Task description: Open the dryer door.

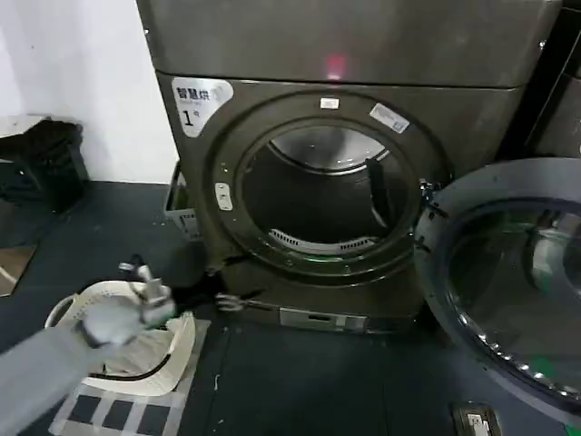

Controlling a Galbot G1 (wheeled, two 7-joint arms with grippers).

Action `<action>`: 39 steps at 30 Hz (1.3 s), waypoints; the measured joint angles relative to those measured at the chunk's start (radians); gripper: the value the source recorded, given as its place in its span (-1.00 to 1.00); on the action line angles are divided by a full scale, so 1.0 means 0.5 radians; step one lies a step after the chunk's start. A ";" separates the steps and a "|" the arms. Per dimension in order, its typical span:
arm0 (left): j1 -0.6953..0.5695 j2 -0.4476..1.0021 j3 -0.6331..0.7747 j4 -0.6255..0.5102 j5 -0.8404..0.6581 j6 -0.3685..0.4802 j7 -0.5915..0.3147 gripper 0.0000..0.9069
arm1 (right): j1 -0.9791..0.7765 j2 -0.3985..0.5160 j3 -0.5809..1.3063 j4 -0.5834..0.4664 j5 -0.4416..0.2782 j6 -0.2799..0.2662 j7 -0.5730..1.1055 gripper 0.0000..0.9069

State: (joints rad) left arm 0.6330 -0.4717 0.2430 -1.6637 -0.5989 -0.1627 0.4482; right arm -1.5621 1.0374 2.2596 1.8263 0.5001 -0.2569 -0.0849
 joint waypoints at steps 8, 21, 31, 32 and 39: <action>0.285 0.346 -0.348 0.040 0.308 0.011 0.310 1.00 | 0.059 0.047 -0.079 -0.007 -0.021 0.017 -0.003 1.00; 0.424 0.725 -0.649 0.246 0.674 -0.009 0.676 1.00 | 0.051 0.055 -0.118 -0.024 -0.013 0.028 -0.013 1.00; 0.394 0.812 -0.717 0.369 0.872 -0.047 0.795 1.00 | 0.065 0.047 -0.140 -0.021 -0.017 0.034 -0.019 1.00; 0.394 0.814 -0.717 0.373 0.876 -0.056 0.811 1.00 | 0.067 0.047 -0.145 -0.020 -0.020 0.034 -0.020 1.00; 0.393 0.792 -0.715 0.409 0.907 -0.065 0.837 1.00 | 0.076 0.040 -0.144 -0.019 -0.037 0.037 -0.023 1.00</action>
State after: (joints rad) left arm 0.8296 -0.0758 -0.1144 -1.4592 -0.1452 -0.1954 0.8666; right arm -1.5240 1.0574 2.1875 1.8166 0.4816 -0.2382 -0.0965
